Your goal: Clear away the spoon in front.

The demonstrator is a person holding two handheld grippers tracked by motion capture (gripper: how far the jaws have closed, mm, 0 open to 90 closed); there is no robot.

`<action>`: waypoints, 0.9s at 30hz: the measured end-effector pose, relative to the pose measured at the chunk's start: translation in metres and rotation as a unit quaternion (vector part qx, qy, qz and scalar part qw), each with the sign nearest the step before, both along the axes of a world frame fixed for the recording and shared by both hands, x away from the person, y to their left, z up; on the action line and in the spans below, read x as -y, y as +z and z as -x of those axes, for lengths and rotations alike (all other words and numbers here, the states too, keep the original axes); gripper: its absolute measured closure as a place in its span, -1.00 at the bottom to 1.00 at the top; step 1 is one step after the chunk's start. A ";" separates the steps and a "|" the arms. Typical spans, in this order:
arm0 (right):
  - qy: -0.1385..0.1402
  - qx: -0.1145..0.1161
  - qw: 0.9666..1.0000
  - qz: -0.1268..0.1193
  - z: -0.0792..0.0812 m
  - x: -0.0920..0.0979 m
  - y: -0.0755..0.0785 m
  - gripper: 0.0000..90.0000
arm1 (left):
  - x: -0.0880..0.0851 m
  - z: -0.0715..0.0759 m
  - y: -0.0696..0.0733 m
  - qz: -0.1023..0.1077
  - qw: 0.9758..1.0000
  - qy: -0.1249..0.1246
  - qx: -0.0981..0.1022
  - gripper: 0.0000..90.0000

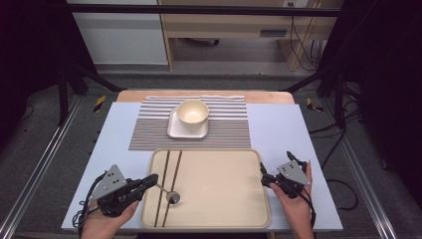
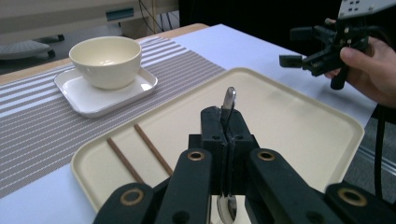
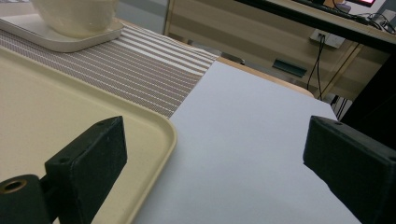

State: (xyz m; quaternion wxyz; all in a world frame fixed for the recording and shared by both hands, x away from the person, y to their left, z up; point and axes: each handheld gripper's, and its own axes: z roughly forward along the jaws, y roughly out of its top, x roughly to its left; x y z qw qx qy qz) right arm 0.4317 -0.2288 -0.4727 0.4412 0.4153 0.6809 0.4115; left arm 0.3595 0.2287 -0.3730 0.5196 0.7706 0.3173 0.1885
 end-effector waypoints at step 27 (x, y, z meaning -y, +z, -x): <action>-0.002 0.003 1.000 0.004 0.001 0.001 0.001 -0.86 | 0.036 -0.050 -0.016 -0.037 0.999 -0.009 -0.022 0.83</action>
